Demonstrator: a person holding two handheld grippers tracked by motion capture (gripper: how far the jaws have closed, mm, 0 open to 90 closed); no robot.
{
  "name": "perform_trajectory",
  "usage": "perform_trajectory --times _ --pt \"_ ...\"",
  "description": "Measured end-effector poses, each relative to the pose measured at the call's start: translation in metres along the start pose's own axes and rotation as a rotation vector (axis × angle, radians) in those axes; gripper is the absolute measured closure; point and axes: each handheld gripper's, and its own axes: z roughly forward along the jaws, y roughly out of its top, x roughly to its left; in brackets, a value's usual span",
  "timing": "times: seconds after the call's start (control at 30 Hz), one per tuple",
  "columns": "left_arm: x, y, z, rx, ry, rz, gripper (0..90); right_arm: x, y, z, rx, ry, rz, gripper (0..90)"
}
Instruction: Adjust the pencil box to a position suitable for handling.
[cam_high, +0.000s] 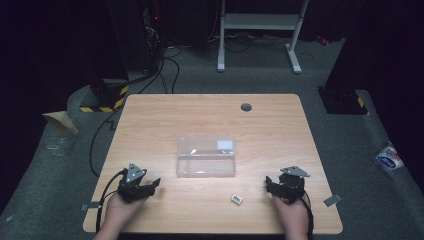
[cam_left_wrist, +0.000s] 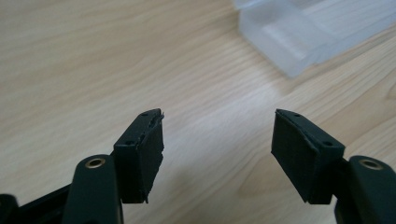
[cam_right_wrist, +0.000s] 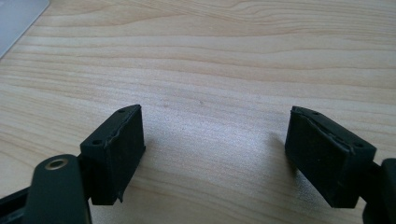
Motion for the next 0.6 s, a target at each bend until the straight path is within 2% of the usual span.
perform_trajectory --times 0.1,0.23,0.33,0.43,0.53,0.6 --pt "0.006 -0.010 -0.004 0.000 0.024 -0.018 33.1 -0.001 0.000 0.000 -0.005 0.009 -0.002 19.7" --pt "0.008 -0.018 -0.004 0.006 0.027 -0.062 31.3 -0.001 0.000 -0.001 -0.004 0.009 0.003 20.7" --pt "0.007 -0.019 0.000 0.021 0.036 -0.056 28.9 -0.002 0.000 -0.001 -0.008 0.013 0.005 20.8" --pt "0.005 -0.020 0.005 0.026 0.026 -0.056 24.9 -0.002 0.000 -0.001 -0.005 0.020 0.002 19.8" --pt "0.005 -0.019 0.007 0.041 0.036 -0.061 15.2 -0.003 -0.001 -0.001 -0.006 0.025 -0.005 19.8" --pt "0.005 -0.019 0.006 0.043 0.035 -0.061 15.0 -0.002 0.000 -0.002 0.000 0.030 0.000 19.9"
